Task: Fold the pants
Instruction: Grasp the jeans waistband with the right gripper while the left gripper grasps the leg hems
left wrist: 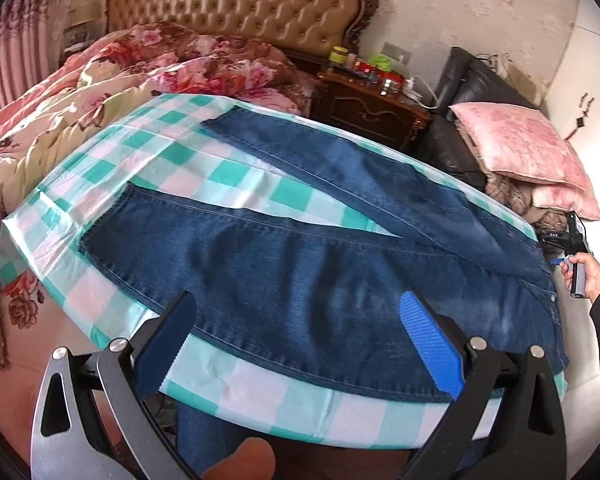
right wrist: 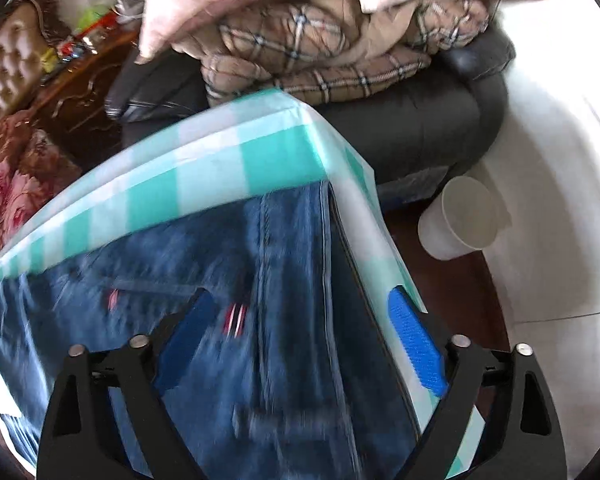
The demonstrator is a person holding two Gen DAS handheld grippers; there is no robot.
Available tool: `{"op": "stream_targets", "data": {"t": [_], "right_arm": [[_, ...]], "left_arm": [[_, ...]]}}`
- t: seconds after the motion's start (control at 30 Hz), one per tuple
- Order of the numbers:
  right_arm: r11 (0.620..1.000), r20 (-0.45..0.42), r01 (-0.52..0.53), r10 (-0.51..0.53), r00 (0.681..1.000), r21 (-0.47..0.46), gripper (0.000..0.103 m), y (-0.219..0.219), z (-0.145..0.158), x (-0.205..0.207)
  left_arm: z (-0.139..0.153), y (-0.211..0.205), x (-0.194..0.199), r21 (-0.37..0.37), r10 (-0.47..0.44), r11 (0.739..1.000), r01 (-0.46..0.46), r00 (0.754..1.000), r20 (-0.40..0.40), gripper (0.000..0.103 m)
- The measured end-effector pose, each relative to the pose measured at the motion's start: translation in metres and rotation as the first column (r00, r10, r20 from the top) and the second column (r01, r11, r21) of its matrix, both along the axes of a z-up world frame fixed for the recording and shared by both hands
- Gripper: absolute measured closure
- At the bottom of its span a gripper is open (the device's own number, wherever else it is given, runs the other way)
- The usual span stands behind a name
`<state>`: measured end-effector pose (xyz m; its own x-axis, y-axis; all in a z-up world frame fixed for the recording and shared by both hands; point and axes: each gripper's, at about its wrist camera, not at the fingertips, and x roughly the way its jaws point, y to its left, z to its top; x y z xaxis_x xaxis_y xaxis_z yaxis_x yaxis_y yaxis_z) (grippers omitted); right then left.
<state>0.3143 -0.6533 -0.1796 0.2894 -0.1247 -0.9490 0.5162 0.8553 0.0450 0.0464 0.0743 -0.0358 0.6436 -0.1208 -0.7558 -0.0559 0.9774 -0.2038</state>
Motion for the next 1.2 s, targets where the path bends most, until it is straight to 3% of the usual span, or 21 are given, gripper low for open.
{"op": "stream_targets", "data": {"t": [0.13, 0.17, 0.2, 0.23, 0.3, 0.47, 0.67, 0.77, 0.9, 1.03, 1.1, 1.17, 1.2], "right_arm": [[0.999, -0.019, -0.040, 0.040, 0.999, 0.007, 0.033, -0.003, -0.016, 0.023], [0.999, -0.013, -0.043, 0.043, 0.999, -0.019, 0.063, -0.003, -0.016, 0.026], [0.998, 0.010, -0.051, 0.052, 0.999, -0.033, 0.085, -0.004, -0.013, 0.028], [1.000, 0.038, -0.022, 0.022, 0.999, 0.006, 0.087, -0.010, -0.010, 0.028], [0.998, 0.124, 0.060, -0.064, 0.990, 0.035, 0.089, -0.023, -0.003, 0.023], [0.984, 0.185, 0.173, -0.177, 0.967, 0.037, 0.089, -0.031, -0.010, 0.011], [0.986, 0.340, 0.131, -0.090, 0.936, -0.101, 0.089, -0.004, 0.017, 0.001], [0.988, 0.434, 0.089, -0.025, 0.901, -0.129, 0.089, 0.011, 0.043, -0.020], [0.989, 0.566, -0.027, 0.105, 0.817, -0.145, 0.089, 0.048, 0.090, -0.067], [0.979, 0.688, -0.167, 0.202, 0.697, -0.118, 0.089, 0.081, 0.120, -0.142], [0.965, 0.739, -0.237, 0.240, 0.629, -0.111, 0.089, 0.094, 0.125, -0.193], [0.953, 0.766, -0.296, 0.238, 0.597, -0.066, 0.089, 0.101, 0.117, -0.236], [0.947, 0.769, -0.319, 0.222, 0.600, -0.025, 0.089, 0.101, 0.107, -0.258]], "left_arm": [[-0.005, 0.001, 0.014, 0.020, 0.020, 1.000, -0.019, 0.999, -0.028, 0.001], [-0.007, 0.000, 0.019, 0.023, 0.021, 1.000, -0.020, 0.999, -0.036, 0.001], [-0.009, -0.002, 0.023, 0.024, 0.020, 1.000, -0.019, 0.999, -0.043, 0.001], [-0.012, -0.005, 0.029, 0.022, 0.014, 1.000, -0.013, 0.998, -0.053, 0.001], [-0.017, -0.010, 0.039, 0.018, -0.003, 1.000, 0.004, 0.998, -0.063, 0.001], [-0.022, -0.028, 0.070, 0.019, -0.041, 0.999, 0.042, 0.997, -0.062, 0.001], [-0.023, -0.048, 0.101, 0.019, -0.084, 0.996, 0.085, 0.995, -0.055, 0.001], [-0.025, -0.051, 0.107, -0.010, -0.092, 0.996, 0.092, 0.994, -0.061, 0.001], [-0.029, -0.049, 0.107, -0.031, -0.089, 0.996, 0.087, 0.993, -0.075, 0.002], [-0.022, -0.041, 0.097, -0.061, -0.071, 0.996, 0.068, 0.996, -0.058, 0.002], [-0.015, -0.034, 0.089, -0.071, -0.062, 0.996, 0.059, 0.997, -0.036, 0.002], [-0.012, -0.026, 0.084, -0.085, -0.056, 0.995, 0.053, 0.998, -0.034, 0.002], [-0.012, -0.021, 0.084, -0.101, -0.055, 0.994, 0.051, 0.998, -0.037, 0.002]]}}
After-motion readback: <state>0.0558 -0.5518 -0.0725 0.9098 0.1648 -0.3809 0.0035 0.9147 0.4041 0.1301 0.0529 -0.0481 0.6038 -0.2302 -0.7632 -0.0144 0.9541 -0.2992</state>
